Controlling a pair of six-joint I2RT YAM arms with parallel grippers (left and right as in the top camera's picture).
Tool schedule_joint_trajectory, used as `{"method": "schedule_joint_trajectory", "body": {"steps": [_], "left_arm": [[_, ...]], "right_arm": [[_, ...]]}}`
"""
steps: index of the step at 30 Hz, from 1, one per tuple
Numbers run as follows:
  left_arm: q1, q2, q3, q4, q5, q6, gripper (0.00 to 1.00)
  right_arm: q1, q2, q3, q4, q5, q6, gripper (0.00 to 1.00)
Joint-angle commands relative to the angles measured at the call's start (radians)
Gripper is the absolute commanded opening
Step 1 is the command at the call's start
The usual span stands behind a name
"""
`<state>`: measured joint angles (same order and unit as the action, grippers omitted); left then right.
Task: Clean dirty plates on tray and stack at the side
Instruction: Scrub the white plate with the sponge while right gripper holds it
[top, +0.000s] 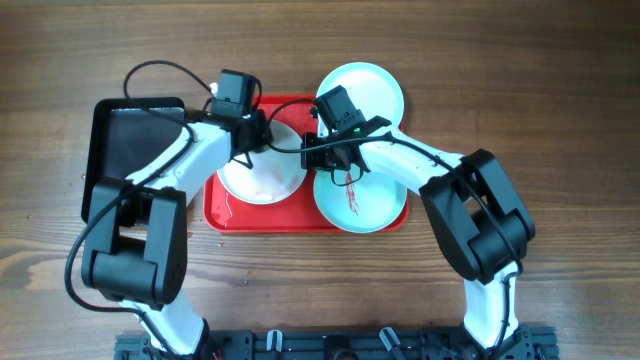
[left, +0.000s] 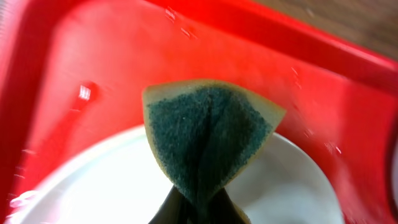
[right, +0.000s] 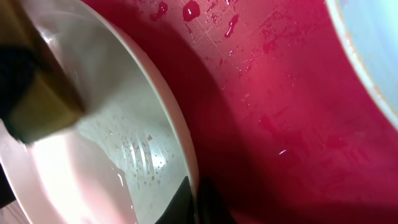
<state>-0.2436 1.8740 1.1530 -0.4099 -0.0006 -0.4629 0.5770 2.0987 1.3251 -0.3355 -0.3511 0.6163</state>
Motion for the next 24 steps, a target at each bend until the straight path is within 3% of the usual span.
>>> {"method": "schedule_joint_trajectory", "body": {"steps": [1, 6, 10, 13, 19, 21, 24], "left_arm": [[-0.063, 0.011, -0.005, -0.032, 0.124, 0.061, 0.04], [-0.113, 0.011, -0.005, -0.060, 0.368, 0.252, 0.04], [-0.103, 0.011, -0.005, -0.061, 0.329, 0.254, 0.04], [-0.070, 0.011, -0.005, -0.055, 0.157, 0.188, 0.04], [0.019, 0.011, -0.005, -0.142, -0.277, -0.092, 0.04], [0.047, 0.011, -0.005, -0.197, -0.305, -0.160, 0.04], [0.070, 0.011, -0.005, -0.291, -0.222, -0.184, 0.04]], "right_arm": [[-0.002, 0.038, -0.007, -0.005, 0.005, -0.014, 0.04], [-0.002, 0.038, -0.007, -0.005, 0.006, -0.014, 0.04], [-0.002, 0.038, -0.007, -0.005, 0.006, -0.014, 0.04], [-0.002, 0.038, -0.007, -0.006, 0.006, -0.014, 0.04], [-0.002, 0.038, -0.007, -0.005, 0.006, -0.014, 0.04], [-0.002, 0.038, -0.007, -0.004, 0.006, -0.014, 0.04], [-0.002, 0.038, -0.007, -0.003, 0.006, -0.014, 0.04]]}}
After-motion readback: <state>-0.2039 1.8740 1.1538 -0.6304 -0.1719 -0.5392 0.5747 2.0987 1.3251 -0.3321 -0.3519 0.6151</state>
